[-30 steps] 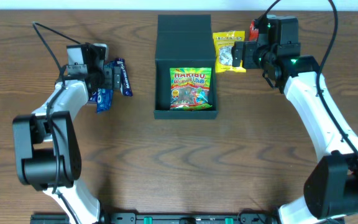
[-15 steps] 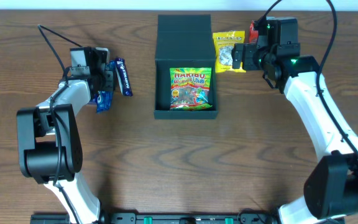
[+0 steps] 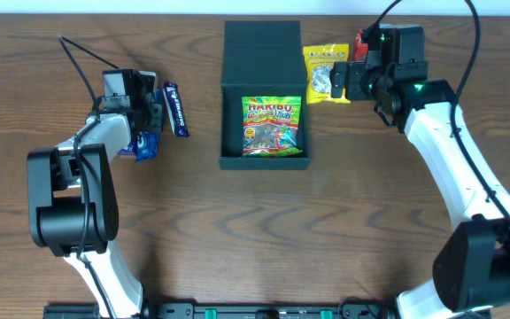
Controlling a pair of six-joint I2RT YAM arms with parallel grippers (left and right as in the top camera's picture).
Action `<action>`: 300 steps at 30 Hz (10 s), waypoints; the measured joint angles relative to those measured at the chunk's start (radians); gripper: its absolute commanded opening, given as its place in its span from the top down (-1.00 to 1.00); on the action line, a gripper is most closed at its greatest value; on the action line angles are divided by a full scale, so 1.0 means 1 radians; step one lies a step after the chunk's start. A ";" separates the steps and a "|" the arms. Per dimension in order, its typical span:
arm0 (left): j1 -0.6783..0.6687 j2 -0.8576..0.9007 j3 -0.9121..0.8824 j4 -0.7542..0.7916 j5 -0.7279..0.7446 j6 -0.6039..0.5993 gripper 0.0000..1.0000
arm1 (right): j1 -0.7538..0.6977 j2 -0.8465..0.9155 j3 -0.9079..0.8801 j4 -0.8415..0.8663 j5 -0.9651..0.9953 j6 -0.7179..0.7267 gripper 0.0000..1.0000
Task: Pack container
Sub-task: 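Grasp a blue Oreo pack with the left gripper and drop it in the box, then grasp the red Hacks bag with the right gripper and lift it, then move the red Hacks bag over the box and release it, then push the red Hacks bag down into the box with the right gripper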
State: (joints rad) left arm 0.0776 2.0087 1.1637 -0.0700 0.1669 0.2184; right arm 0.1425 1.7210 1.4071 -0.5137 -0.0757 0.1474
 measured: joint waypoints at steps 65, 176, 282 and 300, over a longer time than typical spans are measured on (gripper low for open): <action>-0.431 -0.240 0.021 0.018 -0.074 -0.448 -0.62 | 0.000 0.000 0.000 0.013 0.000 0.000 -0.99; -0.072 -0.535 0.021 0.026 -0.096 -0.313 -0.91 | 0.014 0.277 0.011 0.298 -1.009 -0.773 0.98; -0.072 -0.536 0.021 -0.035 -0.096 -0.291 -0.90 | 0.337 0.502 0.436 -0.335 -0.021 -0.615 0.61; -0.072 -0.536 0.021 -0.035 -0.096 -0.288 -0.90 | 0.337 0.476 0.437 -0.355 0.030 -0.840 0.97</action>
State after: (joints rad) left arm 0.0055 1.4723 1.1847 -0.1051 0.0711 -0.0700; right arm 0.4793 2.1971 1.8439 -0.8688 -0.0456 -0.6930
